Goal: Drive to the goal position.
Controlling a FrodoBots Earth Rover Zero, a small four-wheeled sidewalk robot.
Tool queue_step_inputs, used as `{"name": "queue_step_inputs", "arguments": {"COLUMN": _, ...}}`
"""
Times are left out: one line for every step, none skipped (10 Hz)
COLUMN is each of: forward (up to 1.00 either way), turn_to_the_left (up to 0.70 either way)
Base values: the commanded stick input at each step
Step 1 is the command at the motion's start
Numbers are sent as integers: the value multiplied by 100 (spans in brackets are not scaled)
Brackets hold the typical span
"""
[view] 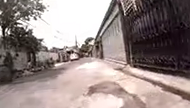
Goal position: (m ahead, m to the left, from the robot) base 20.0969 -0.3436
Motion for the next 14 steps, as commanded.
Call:
{"name": "queue_step_inputs", "arguments": {"forward": 100, "turn_to_the_left": 8}}
{"name": "queue_step_inputs", "arguments": {"forward": 100, "turn_to_the_left": 0}}
{"name": "queue_step_inputs", "arguments": {"forward": 100, "turn_to_the_left": 0}}
{"name": "queue_step_inputs", "arguments": {"forward": 100, "turn_to_the_left": 0}}
{"name": "queue_step_inputs", "arguments": {"forward": 100, "turn_to_the_left": 0}}
{"name": "queue_step_inputs", "arguments": {"forward": 100, "turn_to_the_left": 0}}
{"name": "queue_step_inputs", "arguments": {"forward": 100, "turn_to_the_left": 0}}
{"name": "queue_step_inputs", "arguments": {"forward": 100, "turn_to_the_left": 0}}
{"name": "queue_step_inputs", "arguments": {"forward": 100, "turn_to_the_left": 0}}
{"name": "queue_step_inputs", "arguments": {"forward": 100, "turn_to_the_left": 0}}
{"name": "queue_step_inputs", "arguments": {"forward": 100, "turn_to_the_left": 0}}
{"name": "queue_step_inputs", "arguments": {"forward": 100, "turn_to_the_left": 0}}
{"name": "queue_step_inputs", "arguments": {"forward": 100, "turn_to_the_left": -12}}
{"name": "queue_step_inputs", "arguments": {"forward": 100, "turn_to_the_left": -40}}
